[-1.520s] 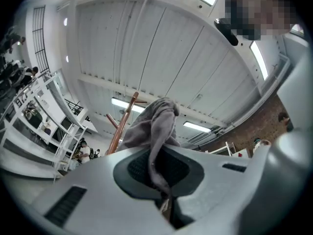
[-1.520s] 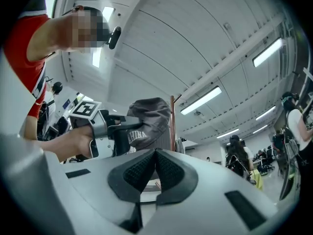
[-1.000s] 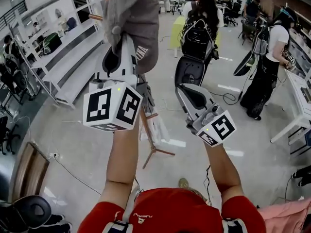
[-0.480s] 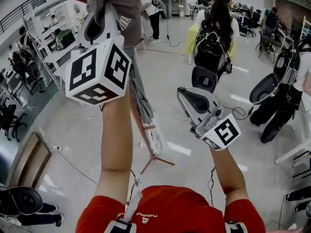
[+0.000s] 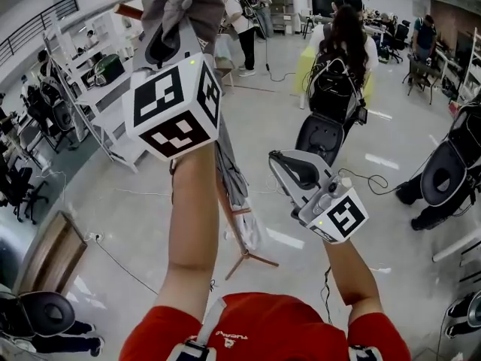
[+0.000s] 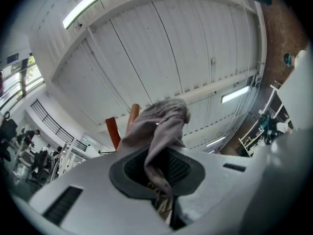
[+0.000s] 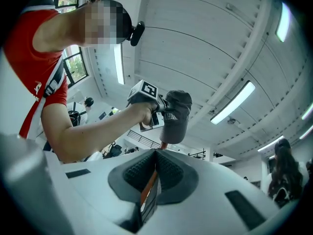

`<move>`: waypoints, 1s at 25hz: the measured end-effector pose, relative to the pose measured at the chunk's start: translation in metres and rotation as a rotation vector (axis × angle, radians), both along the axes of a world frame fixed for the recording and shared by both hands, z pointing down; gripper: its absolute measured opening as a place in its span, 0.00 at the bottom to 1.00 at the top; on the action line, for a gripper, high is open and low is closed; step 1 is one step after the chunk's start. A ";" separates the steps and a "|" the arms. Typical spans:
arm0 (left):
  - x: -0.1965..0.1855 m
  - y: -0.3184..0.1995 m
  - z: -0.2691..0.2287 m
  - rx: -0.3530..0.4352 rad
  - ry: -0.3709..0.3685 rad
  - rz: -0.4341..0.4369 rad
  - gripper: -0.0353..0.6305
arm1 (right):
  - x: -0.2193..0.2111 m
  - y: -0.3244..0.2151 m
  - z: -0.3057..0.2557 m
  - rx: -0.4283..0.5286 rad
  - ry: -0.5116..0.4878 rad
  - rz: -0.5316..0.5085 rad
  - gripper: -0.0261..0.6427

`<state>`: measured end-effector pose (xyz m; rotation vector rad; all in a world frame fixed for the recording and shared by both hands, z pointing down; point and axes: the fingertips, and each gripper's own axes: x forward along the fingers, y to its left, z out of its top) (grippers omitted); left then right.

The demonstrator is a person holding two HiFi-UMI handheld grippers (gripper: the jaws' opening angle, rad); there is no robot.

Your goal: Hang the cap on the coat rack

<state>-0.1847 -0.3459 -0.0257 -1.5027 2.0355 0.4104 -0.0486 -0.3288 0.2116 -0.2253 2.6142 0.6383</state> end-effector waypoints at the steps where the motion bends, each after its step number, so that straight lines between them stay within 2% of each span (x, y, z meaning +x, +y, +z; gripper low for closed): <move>1: 0.003 0.000 0.002 -0.001 0.004 -0.016 0.10 | 0.003 0.000 0.003 -0.003 -0.003 -0.003 0.07; 6: 0.003 0.006 0.007 0.009 0.024 -0.067 0.12 | 0.008 -0.004 0.016 -0.026 -0.012 -0.019 0.07; 12: -0.005 0.004 -0.014 -0.035 0.036 -0.124 0.16 | 0.004 -0.007 0.002 -0.040 -0.006 -0.069 0.07; 16: -0.009 0.012 -0.021 -0.031 0.052 -0.154 0.17 | 0.004 -0.002 -0.004 -0.030 -0.007 -0.106 0.07; 21: -0.016 0.023 -0.018 -0.040 0.082 -0.245 0.18 | 0.016 0.006 0.001 -0.024 -0.002 -0.157 0.07; 25: -0.009 0.020 -0.013 -0.072 0.072 -0.269 0.19 | 0.021 0.007 0.004 -0.030 -0.001 -0.184 0.07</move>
